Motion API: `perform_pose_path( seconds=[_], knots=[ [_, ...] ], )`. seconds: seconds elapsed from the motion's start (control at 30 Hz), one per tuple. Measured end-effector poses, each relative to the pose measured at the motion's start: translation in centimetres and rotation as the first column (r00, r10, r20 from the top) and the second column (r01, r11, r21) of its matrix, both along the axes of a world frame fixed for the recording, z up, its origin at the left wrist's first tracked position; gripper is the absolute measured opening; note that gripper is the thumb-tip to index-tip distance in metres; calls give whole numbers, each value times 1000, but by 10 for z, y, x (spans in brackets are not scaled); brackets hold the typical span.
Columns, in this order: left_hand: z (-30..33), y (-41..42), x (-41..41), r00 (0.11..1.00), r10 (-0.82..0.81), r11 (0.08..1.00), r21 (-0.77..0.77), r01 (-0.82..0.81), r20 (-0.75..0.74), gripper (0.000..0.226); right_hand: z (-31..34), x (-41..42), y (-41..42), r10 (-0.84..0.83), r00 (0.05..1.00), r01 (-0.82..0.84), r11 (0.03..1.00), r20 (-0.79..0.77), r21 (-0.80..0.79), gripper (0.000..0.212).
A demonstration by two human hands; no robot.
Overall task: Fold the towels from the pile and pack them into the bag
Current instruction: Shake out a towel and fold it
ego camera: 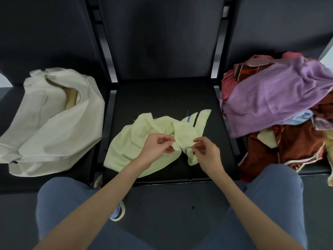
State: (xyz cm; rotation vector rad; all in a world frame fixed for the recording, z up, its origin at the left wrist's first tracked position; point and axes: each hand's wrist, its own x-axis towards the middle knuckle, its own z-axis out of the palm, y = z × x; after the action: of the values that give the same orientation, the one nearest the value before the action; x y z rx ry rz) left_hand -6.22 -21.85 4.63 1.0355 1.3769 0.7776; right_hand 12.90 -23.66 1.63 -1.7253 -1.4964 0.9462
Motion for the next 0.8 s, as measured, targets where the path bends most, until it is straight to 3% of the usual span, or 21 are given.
perform_pose_path(
  seconds=[0.13,0.27,0.5,0.63,0.8],
  knots=[
    [-7,-7,5,996,-86,994,-62,85,-15,11,6,-5,0,-150,913,118,987,-380,-106,24],
    [-10,-11,16,996,-78,993,-84,81,39,9,7,-14,-4,-182,848,114,980,-498,-163,28],
    [-9,-9,18,990,46,985,-171,-23,131,15,-2,-19,-17,-176,860,117,982,-479,-151,17],
    [-8,-8,18,986,69,977,-209,-37,150,23,-2,-14,-23,-85,886,49,995,-456,-89,20],
    [-7,-6,19,982,97,966,-253,-53,164,25,-3,-8,-22,61,977,-60,998,-205,10,22]
  ],
)
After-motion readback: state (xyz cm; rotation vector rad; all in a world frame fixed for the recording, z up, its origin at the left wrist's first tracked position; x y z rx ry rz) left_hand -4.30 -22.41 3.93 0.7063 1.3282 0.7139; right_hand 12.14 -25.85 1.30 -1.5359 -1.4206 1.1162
